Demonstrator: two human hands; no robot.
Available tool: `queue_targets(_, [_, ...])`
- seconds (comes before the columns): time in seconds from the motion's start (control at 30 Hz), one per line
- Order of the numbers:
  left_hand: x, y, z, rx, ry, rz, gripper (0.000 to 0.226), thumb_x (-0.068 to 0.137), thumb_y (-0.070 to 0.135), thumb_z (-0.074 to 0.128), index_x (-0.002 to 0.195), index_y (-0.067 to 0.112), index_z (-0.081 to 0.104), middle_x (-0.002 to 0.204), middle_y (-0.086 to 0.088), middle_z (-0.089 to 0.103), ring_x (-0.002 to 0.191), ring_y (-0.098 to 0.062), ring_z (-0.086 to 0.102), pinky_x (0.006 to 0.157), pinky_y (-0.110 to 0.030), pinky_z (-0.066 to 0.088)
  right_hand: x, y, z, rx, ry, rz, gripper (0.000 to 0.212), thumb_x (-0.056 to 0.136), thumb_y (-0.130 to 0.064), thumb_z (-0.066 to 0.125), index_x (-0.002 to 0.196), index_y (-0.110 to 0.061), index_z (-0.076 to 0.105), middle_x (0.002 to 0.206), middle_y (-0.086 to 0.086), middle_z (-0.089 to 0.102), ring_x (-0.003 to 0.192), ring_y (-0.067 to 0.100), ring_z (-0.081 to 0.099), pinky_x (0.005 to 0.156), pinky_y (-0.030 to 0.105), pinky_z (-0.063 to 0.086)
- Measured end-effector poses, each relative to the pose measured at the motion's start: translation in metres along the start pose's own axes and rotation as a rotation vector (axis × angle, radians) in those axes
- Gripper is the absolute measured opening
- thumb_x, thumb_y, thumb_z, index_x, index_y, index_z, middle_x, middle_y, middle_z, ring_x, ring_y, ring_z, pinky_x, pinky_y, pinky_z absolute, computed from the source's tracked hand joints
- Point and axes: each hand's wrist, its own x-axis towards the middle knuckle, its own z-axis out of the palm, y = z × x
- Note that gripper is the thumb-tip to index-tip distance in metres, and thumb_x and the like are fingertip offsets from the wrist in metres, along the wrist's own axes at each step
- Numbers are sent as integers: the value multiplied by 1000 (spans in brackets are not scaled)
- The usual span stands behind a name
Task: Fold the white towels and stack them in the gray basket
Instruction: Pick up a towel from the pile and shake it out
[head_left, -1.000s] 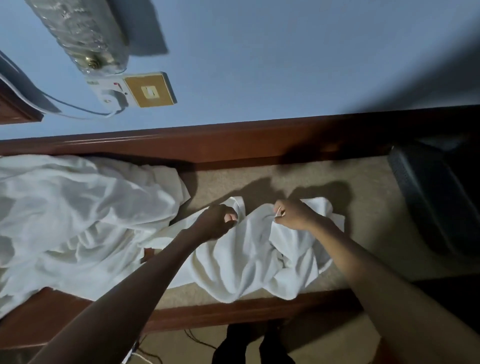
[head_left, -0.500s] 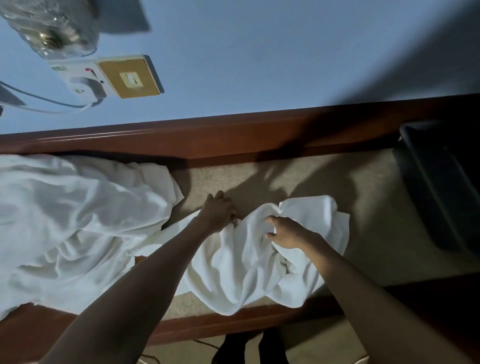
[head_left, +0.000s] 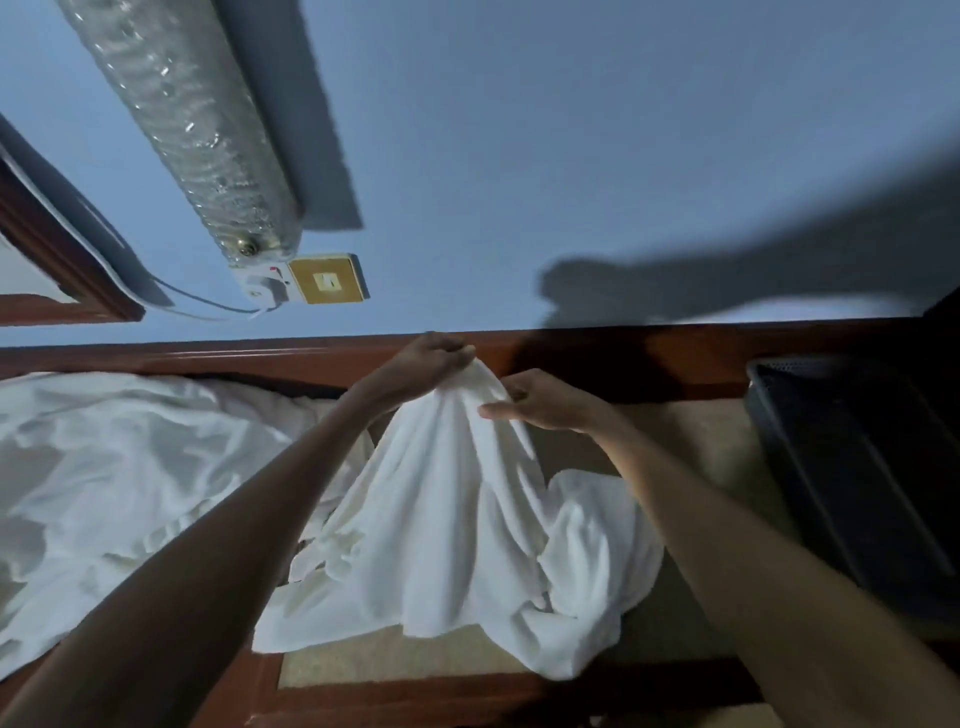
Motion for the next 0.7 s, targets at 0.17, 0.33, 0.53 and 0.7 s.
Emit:
queue_targets(0.17, [-7, 69, -25, -8, 126, 67, 39, 104, 25, 57, 70, 11, 47, 67, -2, 37, 64, -16, 36, 57, -32, 27, -28, -38, -68, 119, -13, -78, 53, 90, -59, 68, 106, -9, 72, 99, -5, 70, 89, 10, 64, 86, 32, 48])
queue_targets(0.33, [-18, 135, -22, -144, 144, 106, 32, 98, 38, 69, 80, 12, 69, 72, 1, 63, 64, -11, 56, 56, -20, 42, -53, -81, -132, 191, 301, -248, 59, 92, -55, 66, 103, 4, 64, 91, 13, 68, 86, 18, 65, 79, 42, 48])
queue_targets(0.53, [-19, 183, -15, -302, 265, 215, 24, 96, 30, 71, 90, 7, 72, 77, -4, 64, 71, -19, 58, 59, -27, 43, -60, -116, -189, 331, 387, -381, 31, 94, -30, 71, 65, -22, 67, 71, -12, 63, 73, 3, 55, 72, 24, 39])
queue_targets(0.7, [-20, 204, -21, -296, 286, 233, 36, 94, 41, 70, 94, 5, 70, 83, -7, 57, 83, -23, 57, 76, -39, 46, -68, -135, -199, 373, 478, -412, 35, 93, -29, 72, 60, -22, 64, 73, -2, 55, 74, 11, 49, 70, 29, 37])
